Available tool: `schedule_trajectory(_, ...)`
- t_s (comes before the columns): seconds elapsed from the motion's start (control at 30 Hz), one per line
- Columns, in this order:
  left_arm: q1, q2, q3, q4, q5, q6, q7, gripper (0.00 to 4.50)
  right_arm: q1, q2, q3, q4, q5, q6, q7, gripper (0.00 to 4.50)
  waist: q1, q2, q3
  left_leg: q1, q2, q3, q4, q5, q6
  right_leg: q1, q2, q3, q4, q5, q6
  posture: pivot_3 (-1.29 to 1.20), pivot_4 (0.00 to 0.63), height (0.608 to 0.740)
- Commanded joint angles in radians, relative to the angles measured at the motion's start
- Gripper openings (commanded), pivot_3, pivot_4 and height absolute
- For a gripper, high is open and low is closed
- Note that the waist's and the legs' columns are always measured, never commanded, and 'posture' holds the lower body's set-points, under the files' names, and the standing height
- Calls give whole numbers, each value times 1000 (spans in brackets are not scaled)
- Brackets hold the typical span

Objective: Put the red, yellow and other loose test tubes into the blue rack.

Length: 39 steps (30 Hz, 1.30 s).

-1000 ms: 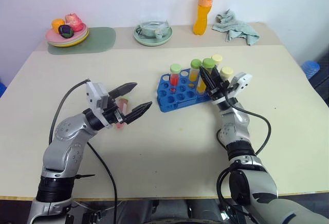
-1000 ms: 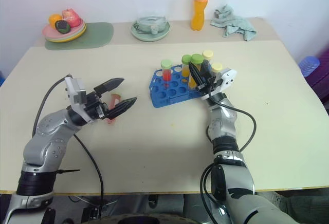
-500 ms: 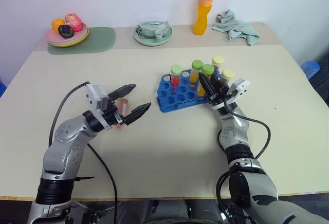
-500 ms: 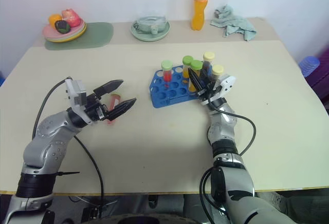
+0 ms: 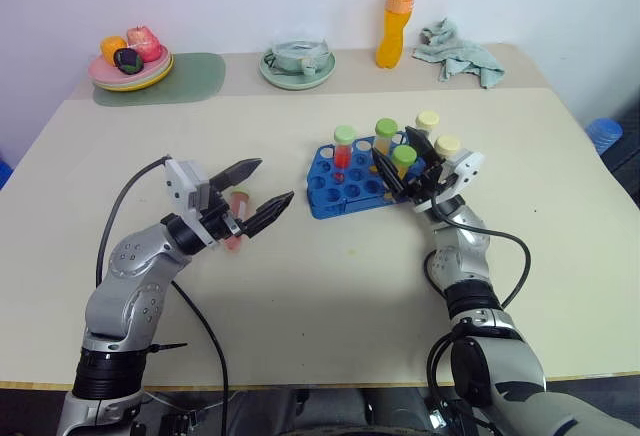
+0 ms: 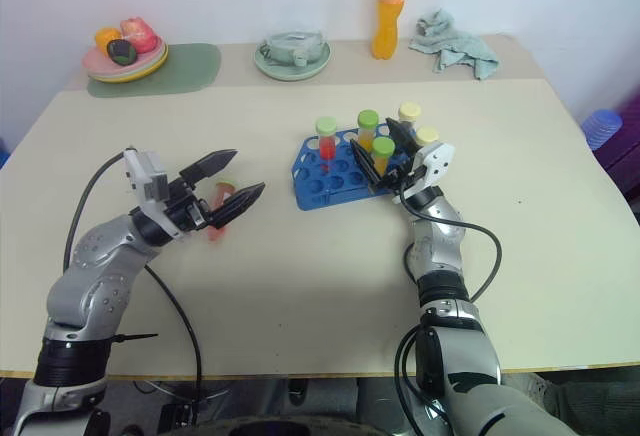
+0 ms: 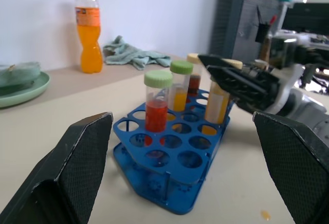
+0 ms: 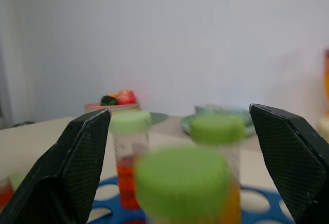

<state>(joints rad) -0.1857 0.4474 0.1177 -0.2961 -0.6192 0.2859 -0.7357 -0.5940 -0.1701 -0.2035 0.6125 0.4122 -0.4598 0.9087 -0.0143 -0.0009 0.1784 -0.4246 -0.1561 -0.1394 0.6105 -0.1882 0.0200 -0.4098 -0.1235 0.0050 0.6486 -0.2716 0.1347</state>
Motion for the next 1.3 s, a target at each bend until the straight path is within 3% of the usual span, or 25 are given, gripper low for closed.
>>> schedule_trajectory(0.03, -28, -2, 41, -37, -28, 14, 33, 4500, 14, -32, 4, -116, 14, 46, -12, 4416, 1, 0, 0, 0, 0, 0, 0, 0, 0, 0, 0, 0, 0, 0, 0, 0, 150, 739)
schedule_trajectory(0.27, -66, -55, 67, -40, 26, 34, 211, 4500, 78, -100, 26, -357, 17, 186, -65, 4416, 3, 0, 0, 0, 0, 0, 0, 0, 0, 0, 0, 0, 0, 0, 0, 0, 150, 739)
schedule_trajectory(0.37, -50, -51, 49, -93, 116, 87, 337, 4500, 136, -165, 48, -530, 62, 330, -52, 4416, 4, 0, 0, -1, 0, 0, 0, 0, 0, 1, 0, 1, 0, 0, 0, 0, 150, 739)
schedule_trajectory(0.5, -56, -36, 52, -181, 112, 250, 450, 4500, 209, -283, 54, -745, 107, 546, -81, 4416, 6, 0, 0, -2, 0, 0, 0, 0, 0, 1, 0, 1, 0, 0, 0, 0, 150, 739)
schedule_trajectory(0.57, -95, -37, 85, -218, 61, 423, 549, 4500, 227, -339, 41, -825, 72, 606, -136, 4416, 11, 0, 0, -2, 0, 0, 1, -1, 0, 1, 0, 1, 0, 0, 0, 0, 150, 739)
schedule_trajectory(0.67, -195, -27, 120, -242, 19, 698, 679, 4500, 244, -435, 28, -901, 138, 720, -93, 4416, 25, -1, 0, -2, 0, 0, 2, -1, -1, 1, 0, 1, 0, 0, 0, 0, 150, 739)
schedule_trajectory(0.77, -378, -16, 157, -202, -35, 1095, 728, 4500, 247, -533, -2, -927, 200, 819, -42, 4416, 30, -3, 1, -2, 0, 0, 2, -1, -1, 2, 0, 1, 0, 0, 1, 0, 150, 739)
schedule_trajectory(0.83, -488, -41, 191, -143, -35, 1263, 750, 4500, 258, -591, -3, -922, 195, 839, 4, 4416, 31, -4, 1, -3, 0, 0, 3, -1, 0, 2, 0, -1, 0, 0, 1, 0, 150, 739)
schedule_trajectory(0.9, -549, -32, 177, -73, -55, 1322, 787, 4500, 272, -634, 5, -916, 191, 848, 50, 4416, 28, -4, 1, -3, -1, 0, 3, -1, 1, 3, 0, -2, -1, 0, 1, 0, 150, 739)
schedule_trajectory(0.97, -581, 17, 121, 16, -115, 1328, 834, 4500, 272, -643, 8, -898, 184, 839, 62, 4416, 22, -4, 1, -3, 0, 0, 3, -1, 1, 4, 0, -2, -1, 0, 1, 0, 150, 739)
schedule_trajectory(1.1, -772, -4, 114, 375, -268, 1328, 1067, 4500, 246, -640, 33, -870, 144, 807, 79, 4416, 28, -7, 3, -3, 1, 0, 3, 0, -1, 2, 1, -2, 1, 0, 1, 0, 150, 739)
schedule_trajectory(1.3, -958, 15, 84, 721, -510, 1328, 1383, 4500, 236, -636, 28, -872, 136, 802, 79, 4416, 28, -8, 3, -3, 0, 0, 4, -1, -1, 2, 0, -1, 0, 0, 2, 0, 150, 739)
